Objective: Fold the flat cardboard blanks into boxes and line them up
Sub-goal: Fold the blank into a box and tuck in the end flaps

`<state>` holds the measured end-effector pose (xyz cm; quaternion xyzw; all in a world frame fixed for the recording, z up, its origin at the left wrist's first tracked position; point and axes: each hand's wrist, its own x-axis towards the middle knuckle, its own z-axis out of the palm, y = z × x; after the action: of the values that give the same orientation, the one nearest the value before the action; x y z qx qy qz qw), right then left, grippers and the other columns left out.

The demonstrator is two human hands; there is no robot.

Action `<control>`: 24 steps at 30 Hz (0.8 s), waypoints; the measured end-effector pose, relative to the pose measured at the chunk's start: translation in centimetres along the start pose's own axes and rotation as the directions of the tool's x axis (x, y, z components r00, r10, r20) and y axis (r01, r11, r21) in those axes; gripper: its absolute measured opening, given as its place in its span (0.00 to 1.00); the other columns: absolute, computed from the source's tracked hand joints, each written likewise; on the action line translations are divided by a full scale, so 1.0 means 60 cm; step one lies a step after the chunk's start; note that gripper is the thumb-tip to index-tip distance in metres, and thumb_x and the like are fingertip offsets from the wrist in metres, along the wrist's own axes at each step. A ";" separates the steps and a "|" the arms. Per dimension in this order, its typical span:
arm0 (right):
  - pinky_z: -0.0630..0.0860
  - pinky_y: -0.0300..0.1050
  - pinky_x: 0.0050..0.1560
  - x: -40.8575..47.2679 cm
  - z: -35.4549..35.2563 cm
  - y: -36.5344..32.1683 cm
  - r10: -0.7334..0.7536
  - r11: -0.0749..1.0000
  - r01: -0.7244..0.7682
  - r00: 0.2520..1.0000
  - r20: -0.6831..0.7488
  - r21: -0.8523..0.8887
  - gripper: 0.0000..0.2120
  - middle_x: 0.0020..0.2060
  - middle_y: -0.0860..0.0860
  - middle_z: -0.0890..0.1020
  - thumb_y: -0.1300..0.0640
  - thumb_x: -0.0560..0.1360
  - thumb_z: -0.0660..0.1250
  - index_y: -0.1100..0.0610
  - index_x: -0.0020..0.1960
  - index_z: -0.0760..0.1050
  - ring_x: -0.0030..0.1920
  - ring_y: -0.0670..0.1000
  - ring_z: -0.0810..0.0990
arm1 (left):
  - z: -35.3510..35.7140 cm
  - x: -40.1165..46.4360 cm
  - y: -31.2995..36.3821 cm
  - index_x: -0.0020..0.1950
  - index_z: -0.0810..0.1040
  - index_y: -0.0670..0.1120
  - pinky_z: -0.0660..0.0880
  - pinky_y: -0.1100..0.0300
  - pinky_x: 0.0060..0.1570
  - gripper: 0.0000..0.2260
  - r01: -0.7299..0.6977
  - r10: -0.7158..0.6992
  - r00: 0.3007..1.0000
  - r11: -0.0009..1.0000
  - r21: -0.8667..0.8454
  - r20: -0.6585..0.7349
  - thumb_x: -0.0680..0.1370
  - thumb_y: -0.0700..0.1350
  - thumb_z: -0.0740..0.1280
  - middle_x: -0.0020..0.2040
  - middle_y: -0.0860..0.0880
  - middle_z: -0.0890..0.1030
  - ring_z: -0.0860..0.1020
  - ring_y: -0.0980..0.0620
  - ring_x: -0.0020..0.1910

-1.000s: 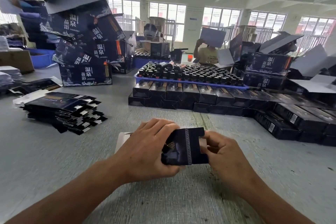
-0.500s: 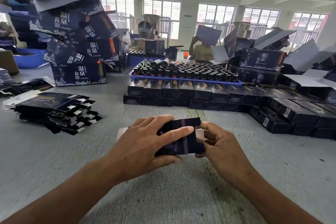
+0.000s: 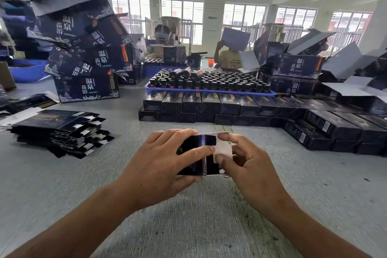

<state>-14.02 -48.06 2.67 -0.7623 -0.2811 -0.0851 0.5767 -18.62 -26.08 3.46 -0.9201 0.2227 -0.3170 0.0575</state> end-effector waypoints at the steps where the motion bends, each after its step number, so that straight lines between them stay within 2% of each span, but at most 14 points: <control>1: 0.80 0.34 0.41 -0.001 0.001 0.000 0.000 1.000 0.000 1.000 -0.001 0.002 0.20 0.46 0.44 0.86 0.60 0.78 0.71 0.38 0.62 0.75 0.45 0.42 0.86 | 0.000 0.000 0.000 0.75 0.67 0.58 0.75 0.48 0.59 0.30 -0.002 0.002 1.000 1.000 0.002 0.007 0.75 0.64 0.67 0.70 0.45 0.74 0.76 0.44 0.63; 6: 0.80 0.33 0.40 -0.002 0.003 -0.002 -0.012 1.000 0.012 1.000 -0.005 -0.022 0.20 0.47 0.46 0.85 0.60 0.78 0.71 0.42 0.64 0.74 0.44 0.41 0.85 | -0.004 0.000 0.004 0.73 0.69 0.57 0.77 0.49 0.57 0.27 -0.001 0.001 1.000 0.999 -0.036 0.007 0.76 0.65 0.66 0.71 0.46 0.73 0.76 0.46 0.64; 11: 0.81 0.35 0.42 -0.002 0.005 -0.003 -0.014 1.000 0.014 0.999 -0.041 -0.019 0.23 0.47 0.45 0.87 0.59 0.77 0.71 0.36 0.62 0.69 0.43 0.43 0.86 | -0.011 0.004 0.008 0.71 0.71 0.56 0.80 0.48 0.53 0.25 -0.005 0.004 1.000 0.999 -0.033 -0.005 0.75 0.61 0.66 0.70 0.44 0.74 0.78 0.43 0.63; 14: 0.80 0.33 0.40 -0.005 0.005 -0.006 -0.080 0.992 0.076 0.996 -0.038 -0.102 0.27 0.45 0.42 0.86 0.58 0.78 0.71 0.27 0.60 0.68 0.43 0.41 0.85 | -0.013 0.004 0.010 0.69 0.71 0.57 0.81 0.46 0.52 0.24 -0.008 0.008 1.000 0.999 -0.034 0.002 0.75 0.59 0.69 0.70 0.42 0.74 0.78 0.42 0.63; 16: 0.79 0.32 0.39 -0.006 0.004 -0.007 -0.116 0.979 0.110 0.993 -0.026 -0.170 0.26 0.44 0.40 0.84 0.59 0.78 0.71 0.27 0.57 0.70 0.42 0.40 0.84 | -0.013 0.003 0.011 0.68 0.70 0.57 0.82 0.45 0.51 0.24 -0.004 0.004 1.000 0.999 -0.036 0.004 0.75 0.59 0.69 0.70 0.42 0.74 0.78 0.41 0.63; 20: 0.78 0.28 0.43 -0.007 0.004 -0.007 -0.147 0.967 0.139 0.989 -0.024 -0.214 0.23 0.49 0.36 0.83 0.60 0.78 0.70 0.31 0.59 0.73 0.44 0.37 0.84 | -0.012 0.003 0.016 0.68 0.70 0.56 0.82 0.46 0.49 0.25 0.015 -0.015 1.000 0.999 -0.046 -0.002 0.73 0.58 0.71 0.69 0.42 0.75 0.79 0.42 0.62; 24: 0.80 0.34 0.50 -0.005 0.004 -0.003 -0.137 0.964 0.127 0.990 -0.029 -0.233 0.18 0.54 0.37 0.83 0.60 0.78 0.70 0.42 0.64 0.78 0.50 0.37 0.82 | -0.012 0.005 0.020 0.68 0.70 0.54 0.83 0.48 0.47 0.26 0.038 -0.039 0.999 0.997 -0.066 -0.003 0.72 0.59 0.70 0.69 0.43 0.75 0.80 0.43 0.60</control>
<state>-14.42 -47.88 2.61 -0.8016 -0.3064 -0.1725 0.4836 -19.30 -27.25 3.93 -0.9249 0.2154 -0.3126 0.0207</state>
